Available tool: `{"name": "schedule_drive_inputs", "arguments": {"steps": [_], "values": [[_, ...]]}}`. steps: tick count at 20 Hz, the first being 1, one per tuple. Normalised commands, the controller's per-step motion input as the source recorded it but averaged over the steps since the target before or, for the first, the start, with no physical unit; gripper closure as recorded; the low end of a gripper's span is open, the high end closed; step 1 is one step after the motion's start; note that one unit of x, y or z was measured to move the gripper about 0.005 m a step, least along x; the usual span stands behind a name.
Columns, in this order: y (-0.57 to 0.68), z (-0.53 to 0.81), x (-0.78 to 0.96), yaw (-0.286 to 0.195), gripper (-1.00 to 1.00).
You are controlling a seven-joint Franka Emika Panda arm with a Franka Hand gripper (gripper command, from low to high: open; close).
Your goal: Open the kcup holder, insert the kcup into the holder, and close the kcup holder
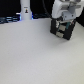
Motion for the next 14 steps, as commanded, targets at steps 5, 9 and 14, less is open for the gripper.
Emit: {"name": "schedule_drive_inputs", "arguments": {"steps": [5,9,14], "values": [[0.30,-0.06,-0.70,0.142,-1.00],[0.34,0.41,-0.24,0.102,-1.00],[0.17,0.67,0.00,0.023,-1.00]]}}
